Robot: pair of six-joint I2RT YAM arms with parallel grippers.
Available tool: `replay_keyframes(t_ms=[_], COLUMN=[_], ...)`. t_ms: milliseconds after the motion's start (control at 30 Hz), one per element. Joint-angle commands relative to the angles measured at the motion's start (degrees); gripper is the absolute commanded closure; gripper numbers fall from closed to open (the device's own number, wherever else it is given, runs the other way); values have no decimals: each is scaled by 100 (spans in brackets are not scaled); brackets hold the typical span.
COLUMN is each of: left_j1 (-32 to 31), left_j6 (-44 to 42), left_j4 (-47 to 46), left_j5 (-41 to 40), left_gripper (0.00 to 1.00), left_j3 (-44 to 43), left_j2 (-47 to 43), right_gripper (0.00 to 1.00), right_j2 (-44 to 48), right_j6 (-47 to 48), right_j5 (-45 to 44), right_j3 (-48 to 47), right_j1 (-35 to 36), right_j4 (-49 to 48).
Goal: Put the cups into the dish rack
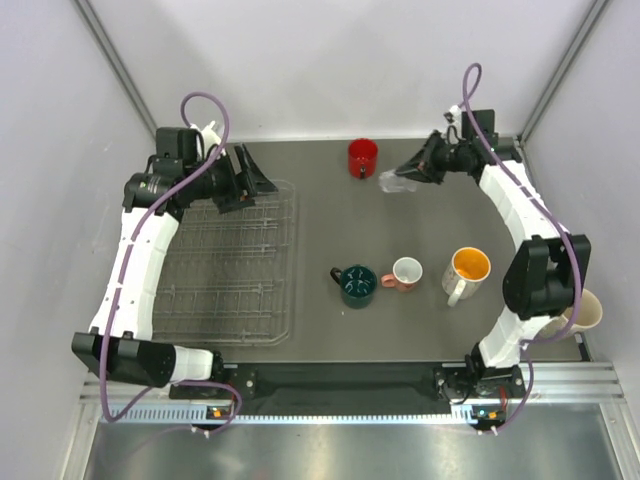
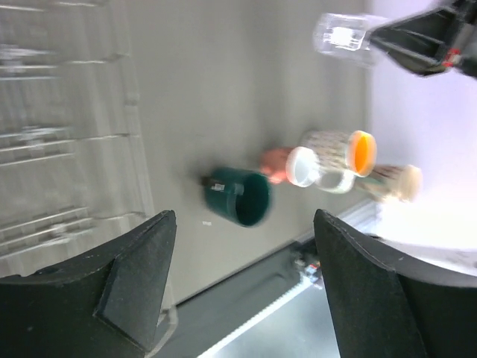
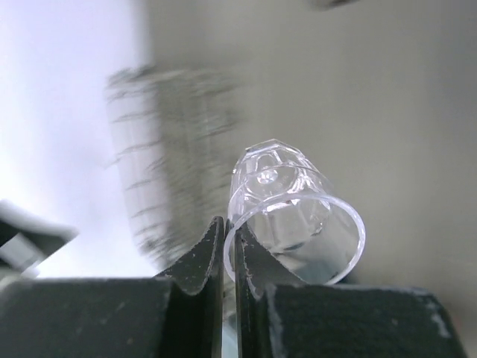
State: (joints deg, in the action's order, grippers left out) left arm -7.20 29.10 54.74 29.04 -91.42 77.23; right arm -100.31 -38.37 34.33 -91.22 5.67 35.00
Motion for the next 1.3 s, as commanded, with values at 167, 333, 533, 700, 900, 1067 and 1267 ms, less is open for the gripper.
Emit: replay_keyframes(t_ms=[167,333,533,700,900,1067,1267], left_j1=[-193,-404,-528,-554,-554,-554,-554], left_j6=[464,596,904,1045,1326,1457,1660], left_j4=[-1060,-1308,-1791,-1941,-2239,-2345,-2591], left_j5=[1516,1833,2229,2334,2449,2484,2589], left_gripper=[18,12,6,5,7,12,19], left_j3=[63,1,71,168,265,352,554], left_j2=[-314,-340,-314,-332,-375,-410,-534], right_gripper=[100,100,100,100,100,100,100], right_j2=[1224,1532,1576,1550,1392,1348,1251], right_j6=[-3083,-4265,-4899,-5251,-5400,-5418,-5409], right_j5=[2253,2281,2096,1991,1990,1982,1911], right_j3=[1069,1651,1853,1871,1897,1941,1915], right_j1=[917,1436,1849,2069,2359,2430,2439], right_j4=[-4182,-5942,-6901,-7358,-7605,-7737,-7895])
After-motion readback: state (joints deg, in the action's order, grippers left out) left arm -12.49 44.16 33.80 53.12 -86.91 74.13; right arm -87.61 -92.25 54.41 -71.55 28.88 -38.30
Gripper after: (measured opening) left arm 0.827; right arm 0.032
